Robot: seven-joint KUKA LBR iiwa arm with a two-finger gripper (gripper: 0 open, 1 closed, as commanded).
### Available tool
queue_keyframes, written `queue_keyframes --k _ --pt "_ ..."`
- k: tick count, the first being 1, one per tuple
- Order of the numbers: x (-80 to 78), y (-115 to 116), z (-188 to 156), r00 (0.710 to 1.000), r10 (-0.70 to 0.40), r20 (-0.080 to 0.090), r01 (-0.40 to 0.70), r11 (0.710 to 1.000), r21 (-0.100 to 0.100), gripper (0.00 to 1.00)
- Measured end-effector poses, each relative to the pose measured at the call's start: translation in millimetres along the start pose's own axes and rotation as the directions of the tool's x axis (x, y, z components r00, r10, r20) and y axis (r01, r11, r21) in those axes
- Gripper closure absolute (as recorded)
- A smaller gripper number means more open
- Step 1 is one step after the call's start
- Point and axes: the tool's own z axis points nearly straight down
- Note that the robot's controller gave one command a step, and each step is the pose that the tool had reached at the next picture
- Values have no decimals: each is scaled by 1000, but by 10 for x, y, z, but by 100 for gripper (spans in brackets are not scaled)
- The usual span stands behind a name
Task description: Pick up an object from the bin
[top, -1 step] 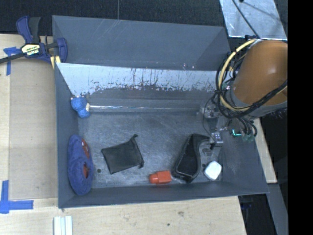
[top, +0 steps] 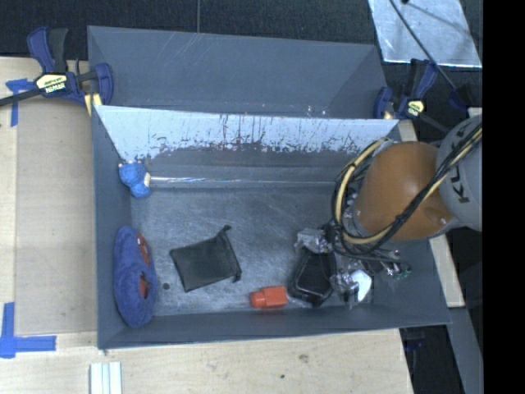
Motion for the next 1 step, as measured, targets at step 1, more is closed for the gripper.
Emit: queue_keyframes --k 1 --pt "-17 300 -250 937 -350 14 350 937 4 0"
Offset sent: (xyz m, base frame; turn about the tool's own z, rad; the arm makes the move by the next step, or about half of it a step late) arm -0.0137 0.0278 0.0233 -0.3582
